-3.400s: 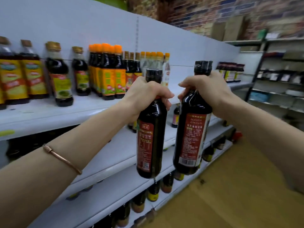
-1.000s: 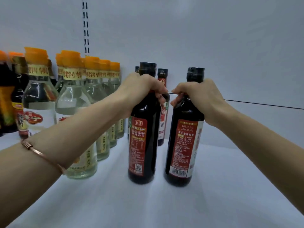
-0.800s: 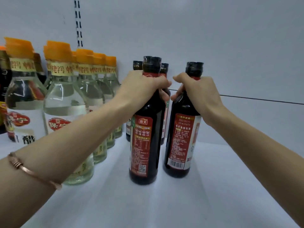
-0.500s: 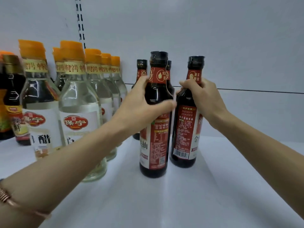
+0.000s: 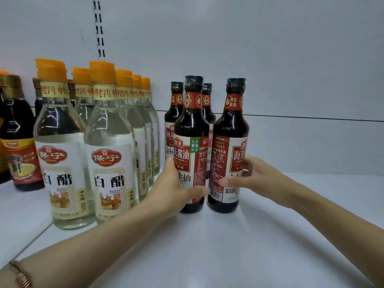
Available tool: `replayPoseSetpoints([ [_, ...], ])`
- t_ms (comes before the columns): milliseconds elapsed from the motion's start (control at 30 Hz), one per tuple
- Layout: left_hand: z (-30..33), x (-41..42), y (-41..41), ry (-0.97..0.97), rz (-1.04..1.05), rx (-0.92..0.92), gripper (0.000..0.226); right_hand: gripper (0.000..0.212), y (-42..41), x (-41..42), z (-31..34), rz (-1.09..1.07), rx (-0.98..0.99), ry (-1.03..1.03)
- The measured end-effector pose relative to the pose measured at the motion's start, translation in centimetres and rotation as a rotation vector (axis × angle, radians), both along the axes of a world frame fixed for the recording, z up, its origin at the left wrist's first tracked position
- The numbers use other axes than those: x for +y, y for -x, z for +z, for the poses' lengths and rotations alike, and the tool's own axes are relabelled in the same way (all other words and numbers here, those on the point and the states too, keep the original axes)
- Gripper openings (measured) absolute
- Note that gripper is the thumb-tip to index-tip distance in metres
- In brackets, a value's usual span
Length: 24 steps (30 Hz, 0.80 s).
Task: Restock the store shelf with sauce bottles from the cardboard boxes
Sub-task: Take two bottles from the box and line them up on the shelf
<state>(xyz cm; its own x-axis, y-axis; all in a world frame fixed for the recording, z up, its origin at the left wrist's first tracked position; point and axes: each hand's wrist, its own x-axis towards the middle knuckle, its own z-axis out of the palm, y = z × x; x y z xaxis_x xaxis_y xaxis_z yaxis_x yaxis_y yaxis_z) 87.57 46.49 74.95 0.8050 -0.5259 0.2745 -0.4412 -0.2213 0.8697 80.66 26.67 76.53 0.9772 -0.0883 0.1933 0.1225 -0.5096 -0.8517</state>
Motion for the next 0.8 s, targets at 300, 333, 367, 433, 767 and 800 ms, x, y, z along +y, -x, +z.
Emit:
replayPoseSetpoints([
  [300,0.0,0.0,-1.9,-0.021,0.126,0.039,0.084,0.069,-1.2,0.1,-0.7,-0.052,0.021,0.090],
  [333,-0.2,0.2,-2.0,-0.035,0.118,0.039,0.086,0.068,-1.1,-0.3,-0.7,-0.047,0.041,0.097],
  [367,-0.3,0.2,-2.2,-0.045,0.115,0.034,0.088,0.066,-1.1,-0.5,-0.8,-0.063,0.046,0.123],
  [433,-0.4,0.2,-2.5,-0.055,0.119,0.021,0.088,0.062,-1.3,-0.1,-0.9,-0.142,0.016,0.179],
  [767,-0.5,-1.7,-4.1,-0.094,0.252,-0.053,0.085,0.055,-4.3,2.1,-1.6,-0.266,-0.125,0.244],
  [800,-0.5,-1.8,-4.2,-0.099,0.258,-0.053,0.086,0.057,-4.5,2.1,-1.6,-0.272,-0.121,0.250],
])
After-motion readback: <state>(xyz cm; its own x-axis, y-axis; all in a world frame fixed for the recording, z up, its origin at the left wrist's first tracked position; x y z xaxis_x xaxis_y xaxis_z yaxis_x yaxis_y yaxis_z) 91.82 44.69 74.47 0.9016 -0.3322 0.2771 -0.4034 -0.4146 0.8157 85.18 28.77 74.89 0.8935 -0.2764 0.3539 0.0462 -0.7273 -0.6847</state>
